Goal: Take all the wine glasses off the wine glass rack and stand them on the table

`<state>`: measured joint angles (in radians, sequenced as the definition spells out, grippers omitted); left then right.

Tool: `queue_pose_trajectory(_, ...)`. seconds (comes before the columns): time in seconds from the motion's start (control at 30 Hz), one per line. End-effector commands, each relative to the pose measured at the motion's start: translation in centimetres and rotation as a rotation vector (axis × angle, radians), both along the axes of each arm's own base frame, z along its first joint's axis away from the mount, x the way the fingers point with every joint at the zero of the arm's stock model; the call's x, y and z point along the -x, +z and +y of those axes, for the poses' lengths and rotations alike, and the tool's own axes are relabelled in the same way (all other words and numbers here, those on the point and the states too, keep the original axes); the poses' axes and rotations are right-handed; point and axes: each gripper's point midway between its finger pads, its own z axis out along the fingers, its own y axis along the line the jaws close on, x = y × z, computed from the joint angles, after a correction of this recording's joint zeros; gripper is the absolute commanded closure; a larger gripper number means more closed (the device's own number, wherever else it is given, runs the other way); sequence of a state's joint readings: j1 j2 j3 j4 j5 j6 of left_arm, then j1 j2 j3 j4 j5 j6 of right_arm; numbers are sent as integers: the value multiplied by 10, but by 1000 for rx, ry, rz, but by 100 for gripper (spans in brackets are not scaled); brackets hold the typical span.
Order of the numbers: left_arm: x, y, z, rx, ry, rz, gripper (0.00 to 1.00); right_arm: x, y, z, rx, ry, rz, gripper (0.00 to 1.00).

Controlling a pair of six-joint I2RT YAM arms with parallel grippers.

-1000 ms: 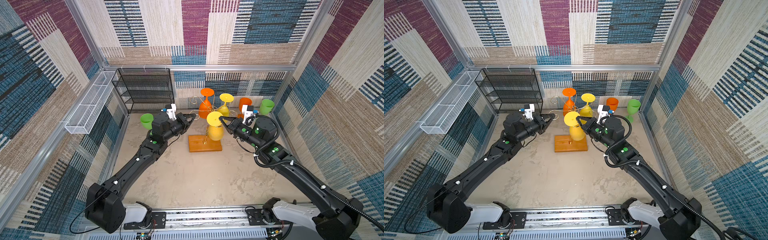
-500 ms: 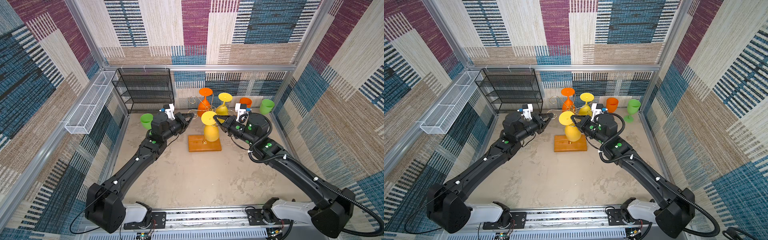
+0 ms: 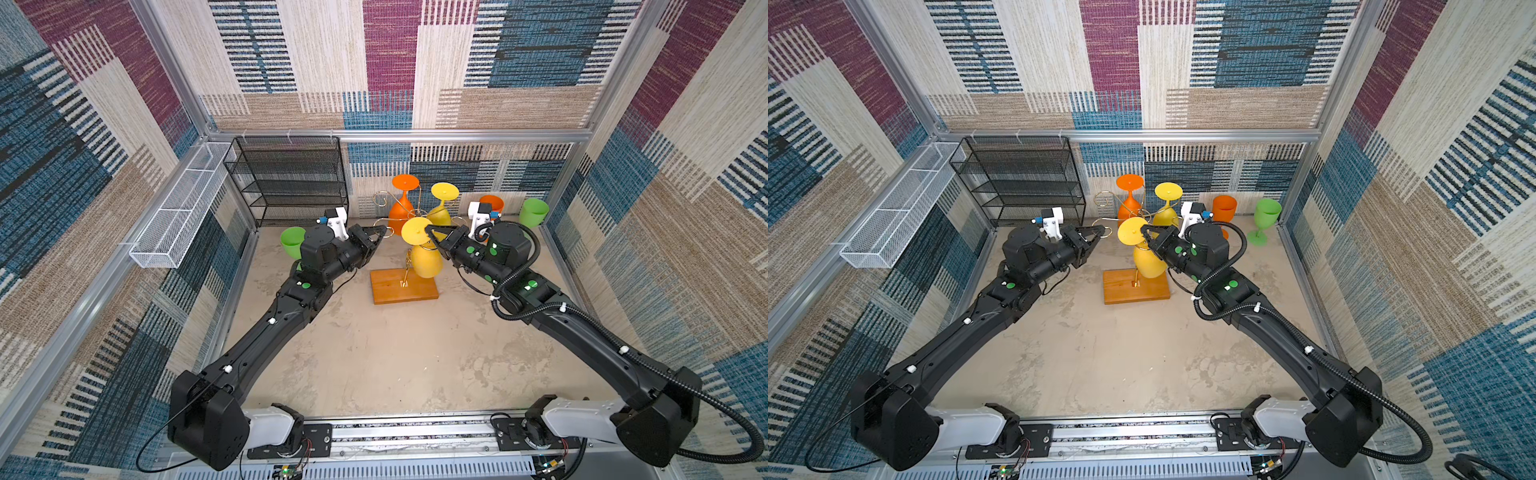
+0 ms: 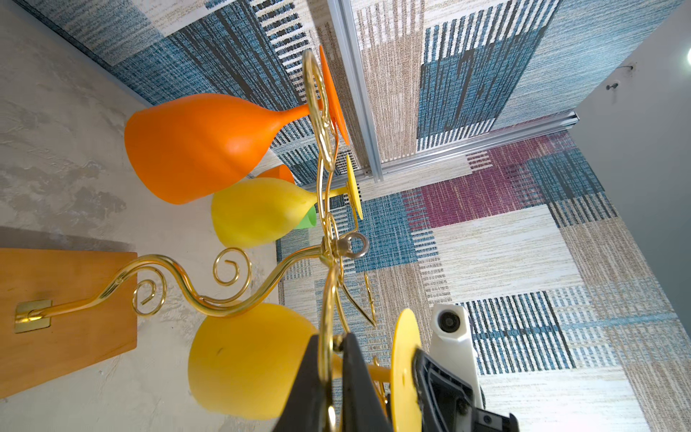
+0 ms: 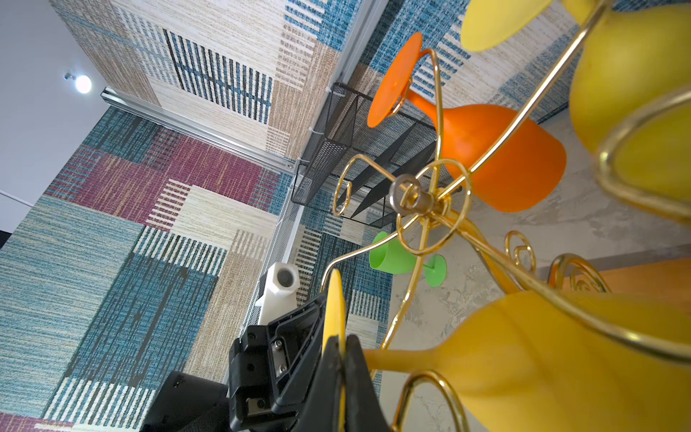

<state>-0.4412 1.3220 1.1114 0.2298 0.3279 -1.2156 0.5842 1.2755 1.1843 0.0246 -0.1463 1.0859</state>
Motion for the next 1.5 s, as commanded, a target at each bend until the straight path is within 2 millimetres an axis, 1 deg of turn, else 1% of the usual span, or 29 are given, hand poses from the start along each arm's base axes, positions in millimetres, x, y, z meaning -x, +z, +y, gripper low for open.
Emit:
queue_pose_trajectory(0.0,5,-5,-3,-101,-34,-72,100,-5,23,3,-39,-4,-83,100)
queue_pose_trajectory(0.13,3,-5,-4,-98,-38,-73,100,-8,22,8,-39,11,-79,100)
queue_pose_trajectory(0.43,3,-6,-6,-101,-46,-72,100,-16,22,11,-37,-3,-84,100)
queue_pose_trajectory(0.77,4,-5,-2,-106,-41,-79,100,-21,27,-9,-10,-113,-116,100)
queue_pose_trajectory(1.13,-2,-11,4,-104,-27,-66,100,-5,32,-25,-11,-138,-138,100)
queue_pose_trajectory(1.33,-5,-15,1,-97,-40,-76,100,6,27,-22,3,-91,-136,100)
queue_pose_trajectory(1.47,-5,-14,1,-103,-58,-110,100,15,26,-27,20,-84,-161,100)
